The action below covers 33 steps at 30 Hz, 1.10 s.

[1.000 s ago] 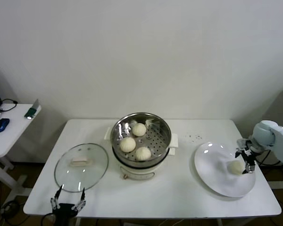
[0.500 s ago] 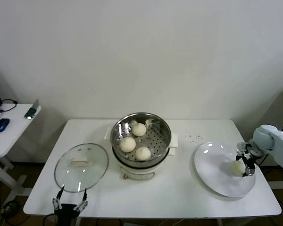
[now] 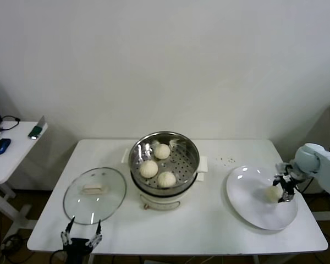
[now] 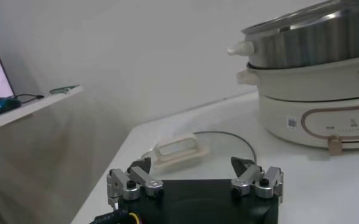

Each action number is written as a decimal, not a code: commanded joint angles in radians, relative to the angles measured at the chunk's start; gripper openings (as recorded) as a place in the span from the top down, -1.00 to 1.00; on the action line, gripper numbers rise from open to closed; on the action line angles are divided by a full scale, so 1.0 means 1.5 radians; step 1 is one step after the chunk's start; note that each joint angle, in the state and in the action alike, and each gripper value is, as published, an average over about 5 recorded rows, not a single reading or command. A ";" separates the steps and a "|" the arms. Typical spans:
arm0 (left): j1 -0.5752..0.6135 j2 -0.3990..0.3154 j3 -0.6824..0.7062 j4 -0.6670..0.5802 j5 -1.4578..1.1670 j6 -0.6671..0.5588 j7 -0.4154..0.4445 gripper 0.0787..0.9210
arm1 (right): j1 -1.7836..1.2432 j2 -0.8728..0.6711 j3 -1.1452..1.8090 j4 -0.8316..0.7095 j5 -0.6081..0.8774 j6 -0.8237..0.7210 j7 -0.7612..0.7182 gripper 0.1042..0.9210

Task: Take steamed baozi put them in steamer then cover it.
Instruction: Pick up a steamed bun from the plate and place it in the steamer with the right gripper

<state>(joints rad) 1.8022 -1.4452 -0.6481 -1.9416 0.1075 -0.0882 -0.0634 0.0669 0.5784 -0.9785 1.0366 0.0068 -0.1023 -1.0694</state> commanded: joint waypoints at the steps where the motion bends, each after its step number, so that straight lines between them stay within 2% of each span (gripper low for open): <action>1: 0.003 -0.001 0.004 -0.003 0.000 -0.002 0.000 -0.77 | 0.241 0.039 -0.185 0.008 0.175 -0.030 0.004 -0.45; 8: 0.002 -0.004 0.017 -0.025 -0.005 0.007 0.000 -0.77 | 0.477 0.181 -0.375 -0.021 0.365 -0.053 0.008 -0.45; 15: -0.008 -0.009 0.044 -0.029 0.015 0.010 -0.003 -0.77 | 0.590 0.337 -0.497 -0.056 0.551 -0.062 0.008 -0.45; 25: -0.006 0.001 0.059 -0.026 0.014 0.001 -0.010 -0.77 | 0.594 0.459 -0.538 0.017 0.655 -0.111 0.046 -0.45; 33: -0.018 0.011 0.064 -0.029 0.011 0.003 -0.010 -0.77 | 0.551 0.522 -0.569 0.048 0.680 -0.136 0.090 -0.45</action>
<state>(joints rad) 1.7835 -1.4368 -0.5606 -1.9844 0.1215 -0.0836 -0.0773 0.8676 1.1877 -1.7246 1.0571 0.8852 -0.2622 -0.9942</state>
